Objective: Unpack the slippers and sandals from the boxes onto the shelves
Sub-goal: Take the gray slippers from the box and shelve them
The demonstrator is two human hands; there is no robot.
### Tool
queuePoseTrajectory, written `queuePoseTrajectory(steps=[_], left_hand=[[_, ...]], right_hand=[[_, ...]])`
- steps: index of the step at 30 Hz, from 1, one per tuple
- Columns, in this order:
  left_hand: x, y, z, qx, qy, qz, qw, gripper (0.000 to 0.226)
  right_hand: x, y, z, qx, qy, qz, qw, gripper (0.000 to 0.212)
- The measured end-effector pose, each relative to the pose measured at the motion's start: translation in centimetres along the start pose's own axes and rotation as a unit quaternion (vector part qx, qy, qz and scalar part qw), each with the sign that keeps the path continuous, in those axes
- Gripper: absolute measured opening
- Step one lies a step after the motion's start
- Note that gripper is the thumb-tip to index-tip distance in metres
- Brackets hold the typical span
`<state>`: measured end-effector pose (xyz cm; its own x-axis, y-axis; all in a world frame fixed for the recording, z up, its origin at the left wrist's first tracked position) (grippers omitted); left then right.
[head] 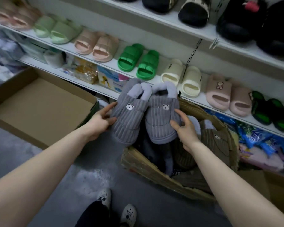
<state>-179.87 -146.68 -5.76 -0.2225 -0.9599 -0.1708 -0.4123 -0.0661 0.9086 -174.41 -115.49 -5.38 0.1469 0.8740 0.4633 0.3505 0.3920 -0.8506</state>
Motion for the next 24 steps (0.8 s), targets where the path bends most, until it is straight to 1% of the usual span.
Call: queuePoseTrajectory(steps=[5, 9, 11, 16, 24], left_hand=[[3.6, 4.3, -1.8, -0.062, 0.029, -0.003, 0.998, 0.061], [8.9, 8.5, -3.0, -0.096, 0.044, -0.043, 0.993, 0.06], [12.4, 10.7, -3.7, -0.117, 0.052, -0.06, 0.99, 0.06], [22.6, 17.1, -5.4, -0.165, 0.056, -0.06, 0.983, 0.055], [38.2, 27.8, -8.9, -0.243, 0.066, -0.046, 0.967, 0.054]], right_hand=[[-0.8, -7.2, -0.6, 0.071, 0.015, -0.033, 0.997, 0.042], [-4.1, -13.8, -0.6, 0.128, 0.017, -0.02, 0.991, 0.04], [-6.5, -17.7, -0.5, 0.154, 0.017, -0.019, 0.988, 0.04], [-13.8, -27.9, -1.2, 0.221, 0.028, -0.028, 0.974, 0.04], [-26.4, -42.7, -1.6, 0.28, 0.013, 0.031, 0.959, 0.037]])
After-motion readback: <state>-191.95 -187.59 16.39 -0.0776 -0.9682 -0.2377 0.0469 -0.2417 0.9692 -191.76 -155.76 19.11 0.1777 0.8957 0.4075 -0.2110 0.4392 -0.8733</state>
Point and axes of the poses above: each hand's wrist, its own z-axis towards the middle knuckle, its own x-axis out of the back of the hand, y = z × x, the point moved 9 cm from there along z, towards the middle knuckle, and after that the axes turned 13 degrees about -z, right-handed, at the moved point
